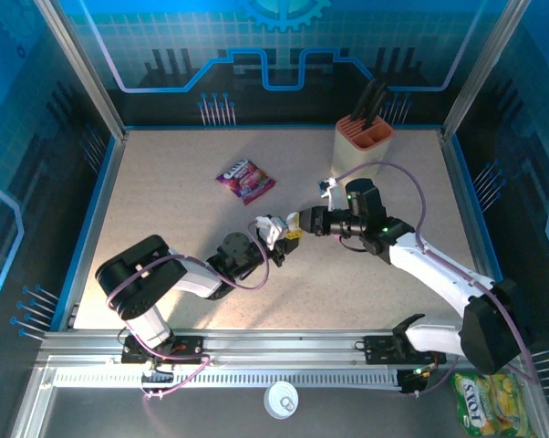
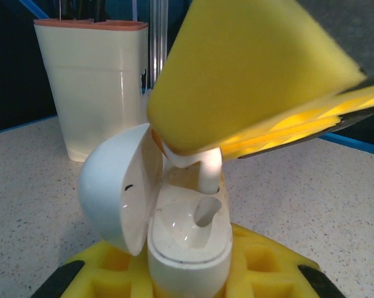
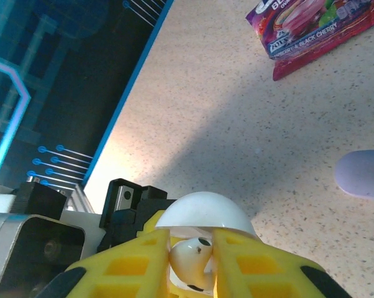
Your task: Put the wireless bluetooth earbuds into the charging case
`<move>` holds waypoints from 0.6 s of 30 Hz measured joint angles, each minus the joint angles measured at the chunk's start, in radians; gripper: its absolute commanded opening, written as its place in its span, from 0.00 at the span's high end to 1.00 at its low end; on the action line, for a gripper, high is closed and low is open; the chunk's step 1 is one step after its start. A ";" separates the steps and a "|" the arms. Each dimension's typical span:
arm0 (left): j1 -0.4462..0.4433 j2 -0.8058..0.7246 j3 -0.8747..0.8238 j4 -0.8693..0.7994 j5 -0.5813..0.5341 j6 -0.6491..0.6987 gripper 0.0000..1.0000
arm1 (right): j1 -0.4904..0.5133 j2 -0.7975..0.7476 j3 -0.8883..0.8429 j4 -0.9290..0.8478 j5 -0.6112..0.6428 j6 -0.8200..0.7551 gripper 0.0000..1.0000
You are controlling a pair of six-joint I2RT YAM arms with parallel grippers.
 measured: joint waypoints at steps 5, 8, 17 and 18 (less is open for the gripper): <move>0.000 0.000 0.000 -0.002 -0.002 0.000 0.85 | 0.023 -0.009 0.018 -0.042 0.059 -0.037 0.70; 0.000 0.000 0.000 0.006 -0.002 0.000 0.85 | 0.023 -0.028 0.018 -0.066 0.092 -0.048 0.69; 0.000 0.000 0.001 0.039 -0.003 -0.001 0.85 | 0.023 -0.052 0.026 -0.111 0.127 -0.082 0.48; 0.000 0.000 0.002 0.046 -0.003 -0.001 0.85 | 0.023 -0.056 0.026 -0.116 0.127 -0.088 0.45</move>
